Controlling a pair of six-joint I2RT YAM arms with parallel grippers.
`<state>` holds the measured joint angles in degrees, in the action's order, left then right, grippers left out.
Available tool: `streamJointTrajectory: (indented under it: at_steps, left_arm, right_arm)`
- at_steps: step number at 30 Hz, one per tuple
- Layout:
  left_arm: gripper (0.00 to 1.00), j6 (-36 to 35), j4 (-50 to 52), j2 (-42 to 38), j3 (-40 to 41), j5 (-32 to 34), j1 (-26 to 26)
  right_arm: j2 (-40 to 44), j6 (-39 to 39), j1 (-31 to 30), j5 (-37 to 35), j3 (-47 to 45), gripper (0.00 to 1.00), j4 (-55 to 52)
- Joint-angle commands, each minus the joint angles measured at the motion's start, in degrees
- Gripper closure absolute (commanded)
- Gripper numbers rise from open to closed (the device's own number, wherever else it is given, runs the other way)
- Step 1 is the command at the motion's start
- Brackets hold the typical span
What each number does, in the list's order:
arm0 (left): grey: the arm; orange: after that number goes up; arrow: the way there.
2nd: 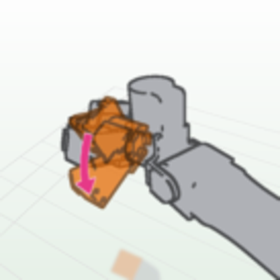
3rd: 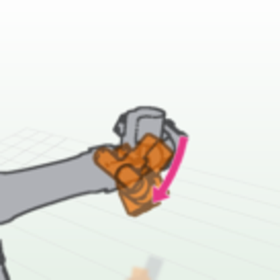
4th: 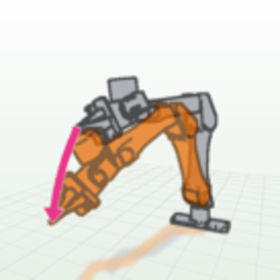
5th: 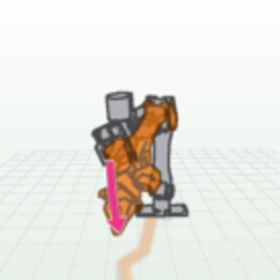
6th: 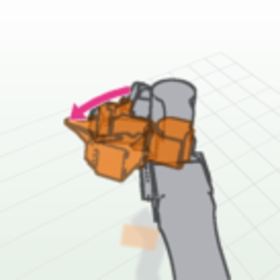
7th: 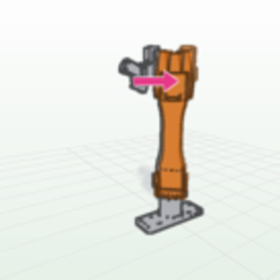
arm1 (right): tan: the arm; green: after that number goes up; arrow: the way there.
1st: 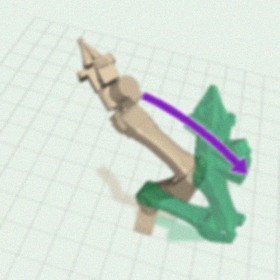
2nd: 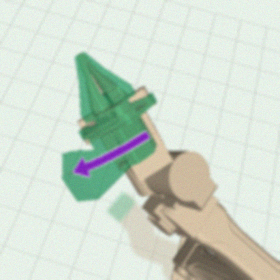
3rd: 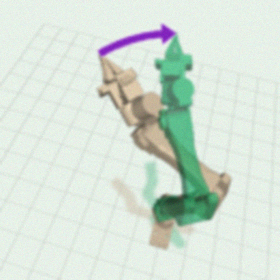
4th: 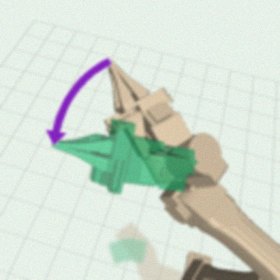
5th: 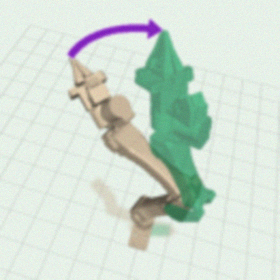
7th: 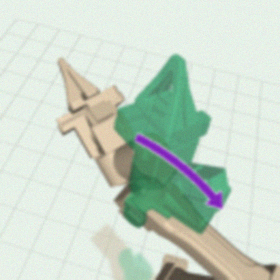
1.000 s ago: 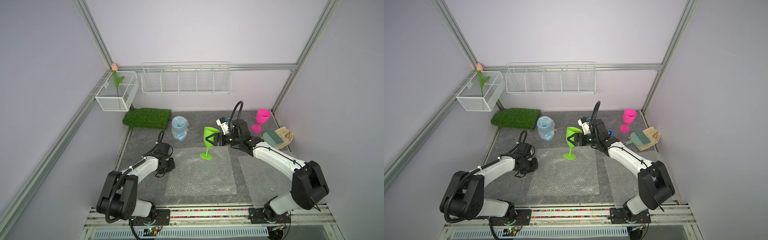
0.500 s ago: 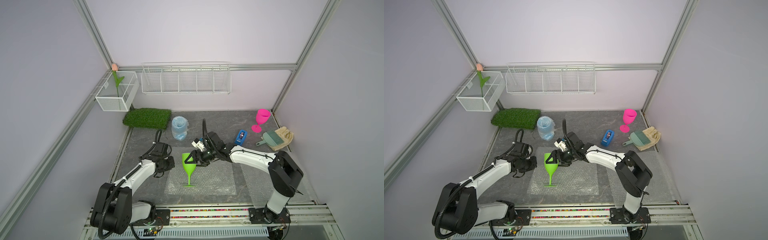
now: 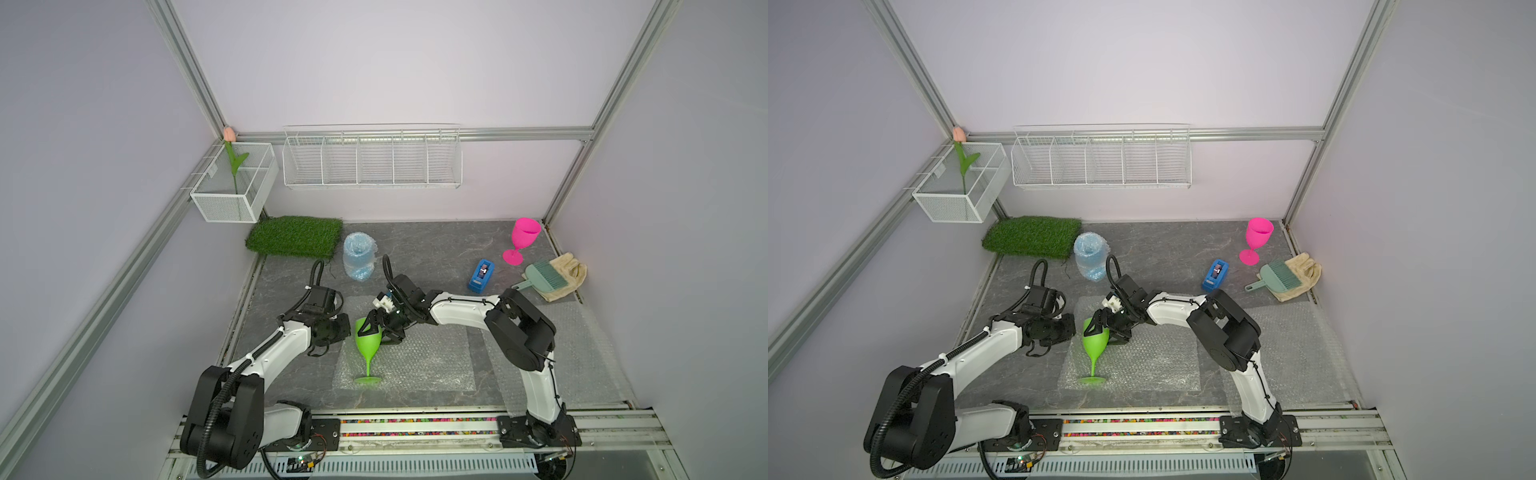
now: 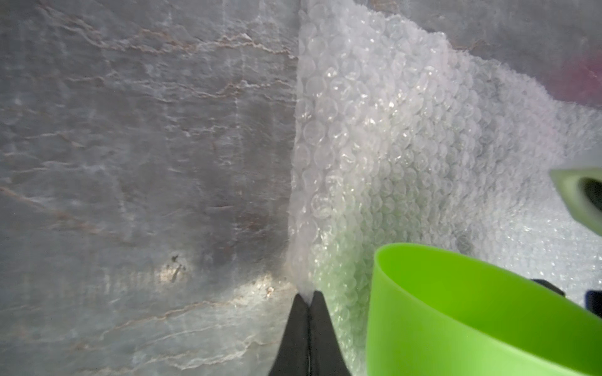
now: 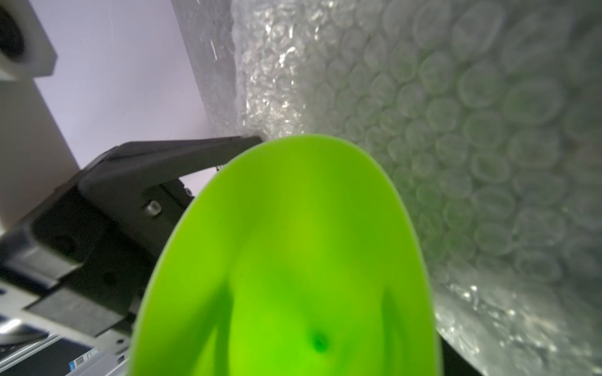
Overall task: Wrap wine glasses in bubble wrap
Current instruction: Place the wine glass on the bubble wrap, then wrap the wine glass in bubble wrap.
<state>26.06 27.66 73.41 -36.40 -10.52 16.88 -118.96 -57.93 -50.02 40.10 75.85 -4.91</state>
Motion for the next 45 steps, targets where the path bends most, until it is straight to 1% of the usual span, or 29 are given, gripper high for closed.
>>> streamJointTrajectory:
  at_steps: [1,2,5,7,8,9,10,23,27,29,30,31,33,35,39,42,45]
  left_arm:
    - [1.00,0.0,-1.1,-0.4,0.3,-0.7,-0.2]
    - [1.00,0.0,-1.0,-0.5,0.3,-0.9,-0.2]
    - [1.00,0.0,-0.7,-0.6,-0.1,-1.6,-0.2]
    - [1.00,0.2,-0.5,-1.0,-0.2,-2.1,-0.2]
    - [1.00,0.2,-0.3,-1.1,-0.2,-2.2,-0.1]
    - [1.00,0.3,-0.3,-1.4,-0.3,-2.5,-0.2]
    - [1.00,0.2,-0.2,-1.4,-0.3,-2.6,-0.2]
    - [1.00,0.2,1.5,-1.8,-1.8,-4.6,-0.1]
    - [1.00,0.3,3.1,-2.5,-2.6,-4.8,-0.1]
    - [1.00,0.4,3.9,-3.4,-2.8,-4.7,-0.1]
    - [1.00,0.4,4.0,-3.8,-2.9,-4.7,-0.1]
    - [1.00,0.5,4.1,-4.3,-2.9,-5.0,0.0]
    - [1.00,0.9,4.1,-4.8,-3.1,-5.8,0.0]
    - [1.00,1.4,4.2,-4.8,-3.5,-6.6,0.4]
    - [1.00,2.9,3.6,-5.1,-4.5,-7.6,2.0]
    - [1.00,4.0,3.7,-4.9,-6.0,-7.8,3.9]
    - [1.00,5.2,3.7,-4.6,-7.7,-8.0,5.7]
  right_arm:
    - [-1.2,0.6,-0.1,-3.6,0.7,0.32,-1.5]
    - [-1.3,1.1,0.0,-4.4,0.7,0.30,-2.2]
    - [-0.6,1.3,0.3,-5.6,0.3,0.15,-3.1]
    - [1.0,1.6,0.6,-6.9,-0.1,0.02,-4.0]
    - [1.8,1.8,0.6,-7.5,-0.2,0.03,-4.5]
    - [2.7,1.9,0.8,-8.1,-0.4,0.11,-5.1]
    - [3.5,2.0,0.9,-8.5,-0.4,0.12,-5.8]
    - [12.1,4.0,2.2,-9.6,-1.9,0.12,-11.7]
    - [14.9,6.8,2.7,-11.2,-2.8,0.12,-15.7]
    - [16.3,8.8,2.9,-12.9,-3.9,0.08,-18.2]
    - [16.7,10.1,3.3,-13.7,-4.5,0.03,-19.8]
    - [16.9,11.2,3.4,-14.4,-5.2,0.04,-20.7]
    - [17.3,12.3,3.8,-14.8,-6.6,0.21,-21.0]
    - [17.1,12.9,4.0,-14.3,-7.4,0.34,-20.6]
    - [15.1,13.3,4.1,-12.9,-7.4,0.53,-18.3]
    - [13.1,12.7,4.4,-12.3,-7.6,0.64,-16.4]
    - [12.3,12.2,4.4,-12.2,-8.1,0.69,-14.8]
